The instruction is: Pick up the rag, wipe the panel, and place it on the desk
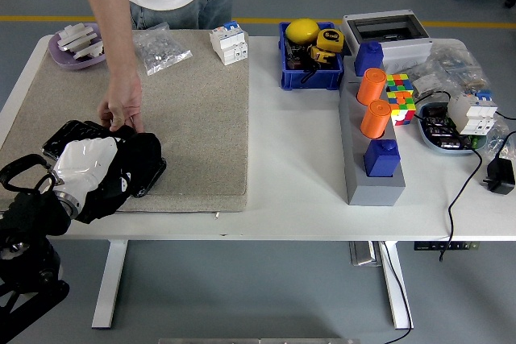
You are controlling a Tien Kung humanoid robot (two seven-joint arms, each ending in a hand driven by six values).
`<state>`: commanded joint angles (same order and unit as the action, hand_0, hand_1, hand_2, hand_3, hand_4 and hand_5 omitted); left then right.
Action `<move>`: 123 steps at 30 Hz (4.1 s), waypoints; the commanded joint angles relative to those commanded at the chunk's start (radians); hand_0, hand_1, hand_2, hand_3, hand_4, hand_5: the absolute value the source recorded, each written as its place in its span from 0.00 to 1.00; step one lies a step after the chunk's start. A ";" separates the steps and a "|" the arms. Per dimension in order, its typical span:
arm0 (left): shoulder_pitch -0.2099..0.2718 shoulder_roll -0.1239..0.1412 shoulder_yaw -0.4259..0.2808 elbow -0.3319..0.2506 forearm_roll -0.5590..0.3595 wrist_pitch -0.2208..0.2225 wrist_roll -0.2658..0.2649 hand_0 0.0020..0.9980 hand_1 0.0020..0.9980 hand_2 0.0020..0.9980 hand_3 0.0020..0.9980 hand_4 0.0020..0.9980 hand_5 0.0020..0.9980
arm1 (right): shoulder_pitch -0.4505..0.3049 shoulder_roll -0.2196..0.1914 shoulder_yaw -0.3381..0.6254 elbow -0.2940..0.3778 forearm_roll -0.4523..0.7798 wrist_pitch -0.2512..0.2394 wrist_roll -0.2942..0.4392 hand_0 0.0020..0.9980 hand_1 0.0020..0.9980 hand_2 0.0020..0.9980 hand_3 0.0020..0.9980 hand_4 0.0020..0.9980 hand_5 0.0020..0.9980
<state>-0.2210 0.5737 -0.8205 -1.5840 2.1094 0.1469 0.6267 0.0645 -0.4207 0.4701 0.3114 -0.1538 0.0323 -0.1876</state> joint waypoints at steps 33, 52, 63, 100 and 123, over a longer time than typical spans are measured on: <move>-0.104 0.088 -0.062 0.312 -0.040 0.063 -0.059 0.24 0.21 0.51 0.54 0.48 0.00 | 0.009 -0.004 0.002 0.004 -0.005 0.001 -0.003 0.82 0.68 0.70 0.66 0.99 0.78; -0.122 0.078 -0.008 0.295 -0.044 0.056 -0.064 0.24 0.21 0.51 0.54 0.48 0.00 | 0.011 -0.004 0.003 0.005 -0.006 0.000 0.000 0.82 0.68 0.70 0.66 0.99 0.78; -0.104 0.082 0.046 0.137 -0.020 0.013 -0.017 0.24 0.21 0.51 0.54 0.49 0.00 | 0.010 -0.004 0.008 0.004 -0.007 0.000 0.000 0.81 0.68 0.70 0.66 0.99 0.78; -0.100 0.041 0.170 -0.031 -0.032 -0.006 0.019 0.24 0.21 0.51 0.55 0.55 0.03 | 0.005 -0.007 0.015 0.006 -0.019 0.001 0.003 0.81 0.68 0.70 0.66 0.99 0.78; -0.123 0.087 0.066 0.194 -0.039 0.052 -0.010 0.24 0.20 0.50 0.54 0.52 0.03 | 0.006 -0.006 0.024 0.012 -0.034 -0.001 0.001 0.81 0.68 0.70 0.66 0.99 0.78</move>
<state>-0.3440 0.6611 -0.7547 -1.3902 2.0708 0.1986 0.6170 0.0708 -0.4271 0.4944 0.3232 -0.1880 0.0310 -0.1864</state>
